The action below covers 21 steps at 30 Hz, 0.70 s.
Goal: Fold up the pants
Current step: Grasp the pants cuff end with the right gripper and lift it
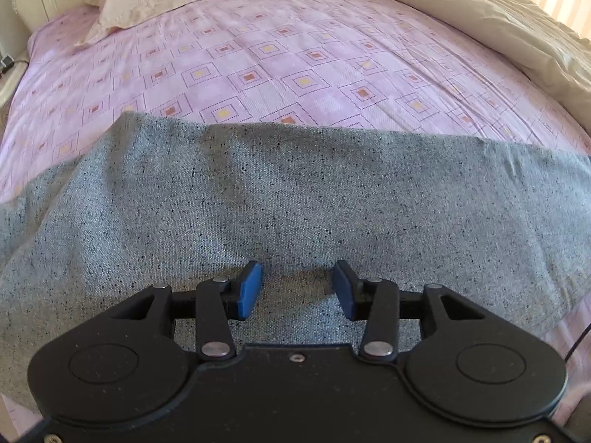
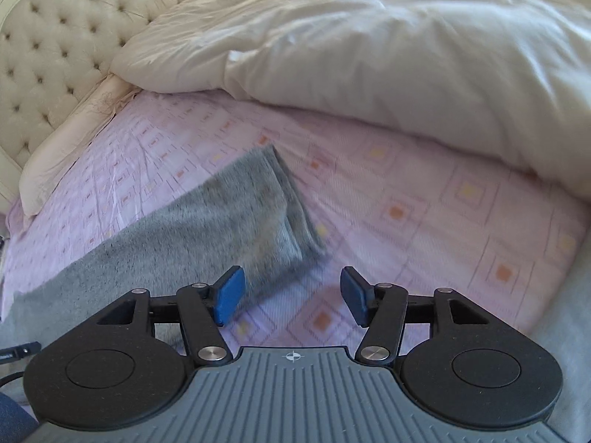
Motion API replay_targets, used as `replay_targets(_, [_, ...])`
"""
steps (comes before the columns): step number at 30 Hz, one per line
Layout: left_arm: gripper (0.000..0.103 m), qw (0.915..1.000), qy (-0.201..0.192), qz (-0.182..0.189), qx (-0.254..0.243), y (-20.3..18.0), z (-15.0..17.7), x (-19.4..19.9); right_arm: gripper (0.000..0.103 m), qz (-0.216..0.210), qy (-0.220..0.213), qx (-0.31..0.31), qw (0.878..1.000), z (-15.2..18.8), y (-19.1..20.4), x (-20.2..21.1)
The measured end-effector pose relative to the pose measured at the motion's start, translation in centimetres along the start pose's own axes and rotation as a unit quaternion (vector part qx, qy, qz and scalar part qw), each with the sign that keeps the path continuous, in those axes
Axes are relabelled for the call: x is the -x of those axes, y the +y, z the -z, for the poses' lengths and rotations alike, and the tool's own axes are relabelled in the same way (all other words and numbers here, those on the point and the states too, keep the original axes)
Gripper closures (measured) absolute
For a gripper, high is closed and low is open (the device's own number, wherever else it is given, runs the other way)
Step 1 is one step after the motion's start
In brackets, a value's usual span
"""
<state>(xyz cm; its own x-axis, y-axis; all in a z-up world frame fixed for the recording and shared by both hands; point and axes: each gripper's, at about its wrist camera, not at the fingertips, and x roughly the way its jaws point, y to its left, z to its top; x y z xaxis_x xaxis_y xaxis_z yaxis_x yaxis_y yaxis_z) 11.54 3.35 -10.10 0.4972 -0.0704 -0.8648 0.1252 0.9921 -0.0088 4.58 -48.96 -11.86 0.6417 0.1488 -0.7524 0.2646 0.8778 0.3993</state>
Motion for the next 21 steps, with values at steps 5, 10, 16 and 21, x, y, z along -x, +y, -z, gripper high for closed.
replay_targets(5, [0.051, 1.0, 0.0, -0.004, -0.004, -0.2, 0.0, 0.1, 0.038, -0.028, -0.015, 0.004, 0.999, -0.8, 0.9, -1.5])
replay_targets(10, [0.051, 1.0, 0.006, 0.001, 0.002, 0.1, -0.2, 0.0, 0.038, -0.036, -0.024, -0.03, 0.999, -2.9, 1.5, -3.2])
replay_targets(16, [0.053, 0.9991, 0.025, 0.016, 0.029, 0.0, -1.6, 0.5, 0.092, -0.032, -0.035, -0.029, 0.998, -3.7, 3.5, -3.1])
replay_targets(21, [0.053, 0.9976, 0.017, 0.059, 0.034, -2.5, -4.7, 1.1, 0.092, -0.061, -0.048, 0.0, 0.997, -4.3, 5.1, -1.7])
